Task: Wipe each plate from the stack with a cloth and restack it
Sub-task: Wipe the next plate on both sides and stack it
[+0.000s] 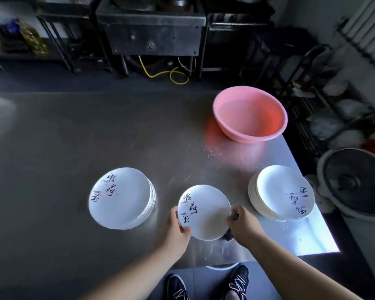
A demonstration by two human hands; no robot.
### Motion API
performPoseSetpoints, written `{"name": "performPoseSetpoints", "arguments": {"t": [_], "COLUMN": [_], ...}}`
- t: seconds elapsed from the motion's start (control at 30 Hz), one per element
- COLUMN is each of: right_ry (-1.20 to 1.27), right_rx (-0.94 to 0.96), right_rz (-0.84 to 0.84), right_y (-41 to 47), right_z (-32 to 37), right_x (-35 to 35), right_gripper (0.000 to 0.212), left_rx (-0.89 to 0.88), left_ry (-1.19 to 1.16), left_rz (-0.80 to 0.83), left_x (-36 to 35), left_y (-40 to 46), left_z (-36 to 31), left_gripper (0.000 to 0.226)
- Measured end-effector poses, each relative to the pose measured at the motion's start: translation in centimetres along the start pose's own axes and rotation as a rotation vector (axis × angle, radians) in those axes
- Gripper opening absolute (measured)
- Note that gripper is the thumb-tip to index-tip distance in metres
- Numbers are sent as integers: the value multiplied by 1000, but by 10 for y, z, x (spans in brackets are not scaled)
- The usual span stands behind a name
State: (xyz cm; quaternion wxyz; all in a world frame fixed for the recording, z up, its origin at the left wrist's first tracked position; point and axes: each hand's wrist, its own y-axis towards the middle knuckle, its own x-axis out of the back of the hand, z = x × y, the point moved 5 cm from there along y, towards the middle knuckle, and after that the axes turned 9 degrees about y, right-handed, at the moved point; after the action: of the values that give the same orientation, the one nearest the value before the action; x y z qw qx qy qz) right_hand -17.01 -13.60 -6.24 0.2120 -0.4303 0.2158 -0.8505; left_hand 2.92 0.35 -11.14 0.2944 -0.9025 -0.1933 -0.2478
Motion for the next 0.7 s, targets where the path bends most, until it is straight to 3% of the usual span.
{"name": "performPoseSetpoints", "arguments": {"t": [0.3, 0.4, 0.47, 0.53, 0.6, 0.7], "right_ry": [-64, -153, -114, -55, -81, -460], "right_rx": [23, 164, 339, 488, 576, 628], "right_rz": [3, -135, -222, -165, -16, 179], "right_y": [14, 13, 10, 11, 17, 21], "right_z": [-15, 0, 17, 33, 42, 42], "right_x": [-5, 7, 9, -2, -23, -60], "right_gripper": [12, 17, 5, 36, 57, 78], "left_rx": [15, -8, -9, -28, -147, -355], "left_ry": [13, 83, 131, 177, 333, 645], "left_rz": [20, 13, 1, -3, -123, -211], "left_x": [-9, -2, -1, 2, 7, 5], "left_y": [15, 13, 15, 14, 15, 14], "left_z": [10, 6, 12, 17, 21, 23], "left_gripper": [51, 51, 51, 49, 55, 73]}}
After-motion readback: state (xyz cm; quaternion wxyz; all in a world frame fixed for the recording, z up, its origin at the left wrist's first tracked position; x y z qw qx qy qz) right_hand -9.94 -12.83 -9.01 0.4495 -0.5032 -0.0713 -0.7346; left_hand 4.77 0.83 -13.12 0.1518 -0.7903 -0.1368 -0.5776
